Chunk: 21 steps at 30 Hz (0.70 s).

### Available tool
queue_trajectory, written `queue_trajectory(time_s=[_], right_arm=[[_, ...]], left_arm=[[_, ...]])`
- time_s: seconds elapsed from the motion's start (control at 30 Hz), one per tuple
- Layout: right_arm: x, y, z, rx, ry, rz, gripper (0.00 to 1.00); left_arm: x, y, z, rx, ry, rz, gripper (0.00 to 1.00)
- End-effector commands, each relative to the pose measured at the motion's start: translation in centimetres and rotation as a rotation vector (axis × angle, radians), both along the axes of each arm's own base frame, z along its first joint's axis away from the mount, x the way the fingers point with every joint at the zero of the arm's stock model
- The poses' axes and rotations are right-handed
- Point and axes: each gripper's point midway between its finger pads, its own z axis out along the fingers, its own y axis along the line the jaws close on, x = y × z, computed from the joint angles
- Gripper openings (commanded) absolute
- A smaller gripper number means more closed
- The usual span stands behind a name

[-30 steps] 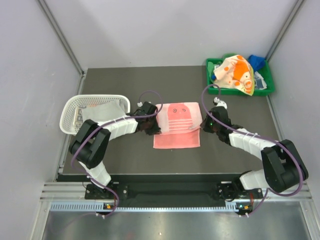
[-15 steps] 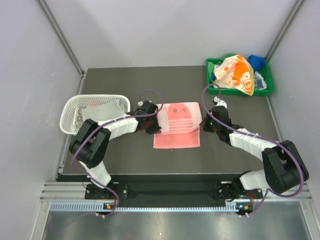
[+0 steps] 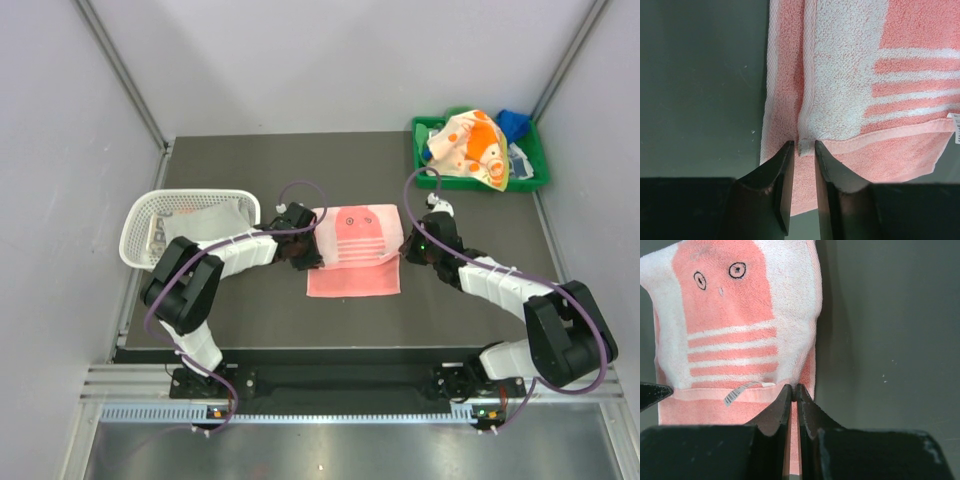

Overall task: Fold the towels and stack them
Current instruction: Fold the towel

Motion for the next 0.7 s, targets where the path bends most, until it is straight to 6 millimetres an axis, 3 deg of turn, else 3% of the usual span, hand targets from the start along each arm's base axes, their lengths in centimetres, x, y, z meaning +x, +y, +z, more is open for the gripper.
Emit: queue_trajectory(time_s=[0.0, 0.27, 0.67], right_arm=[[0.9, 0.9, 2.4, 0.025, -0.07, 0.018, 0.02], [1.0, 0.9, 2.4, 0.025, -0.075, 0.017, 0.02], [1.0, 0.9, 2.5, 0.025, -0.075, 0.018, 0.02]], left_arm=[[0.9, -0.6, 1.0, -0.012, -0.032, -0.003, 0.29], [0.7, -0.6, 0.5, -0.003, -0.018, -0.008, 0.33], [0.9, -1.7, 0.4, -0.015, -0.012, -0.026, 0.27]])
